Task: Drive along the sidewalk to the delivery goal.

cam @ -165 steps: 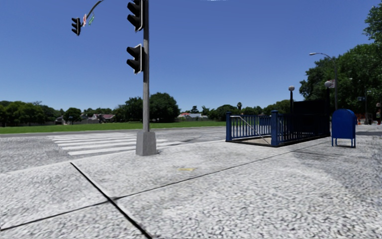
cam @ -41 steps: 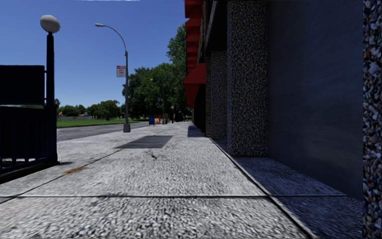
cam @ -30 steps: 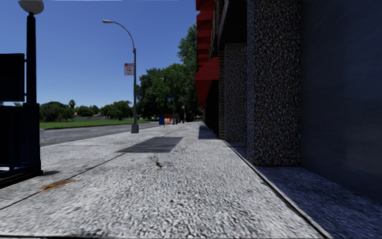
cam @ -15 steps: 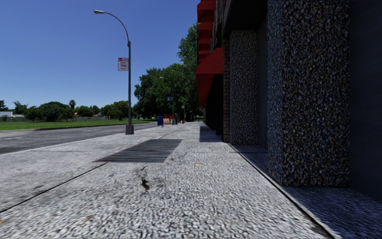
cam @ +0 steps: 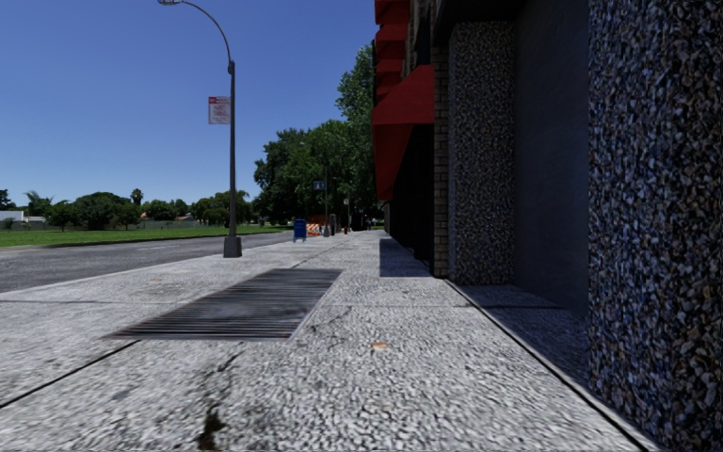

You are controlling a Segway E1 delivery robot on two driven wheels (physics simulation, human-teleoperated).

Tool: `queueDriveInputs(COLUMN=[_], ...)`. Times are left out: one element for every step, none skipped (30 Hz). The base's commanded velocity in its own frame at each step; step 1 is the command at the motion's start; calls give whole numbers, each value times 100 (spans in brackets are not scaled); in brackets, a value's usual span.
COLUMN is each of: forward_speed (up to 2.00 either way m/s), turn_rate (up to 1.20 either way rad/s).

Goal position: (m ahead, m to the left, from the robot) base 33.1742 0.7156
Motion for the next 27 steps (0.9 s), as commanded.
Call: queueDriveInputs(forward_speed=[200, 200, 200, 200, 200, 200, 200, 200, 200, 200, 200, 200, 200, 200, 200, 200, 200, 200, 200, 200, 200, 200, 200, 200, 200, 200, 200], turn_rate=[0, 0, 0, 0, 0, 0, 0, 0, 0, 0, 0, 0, 0, 0, 0, 0, 0, 0, 0, 0, 0, 0, 0, 0, 0, 0, 0])
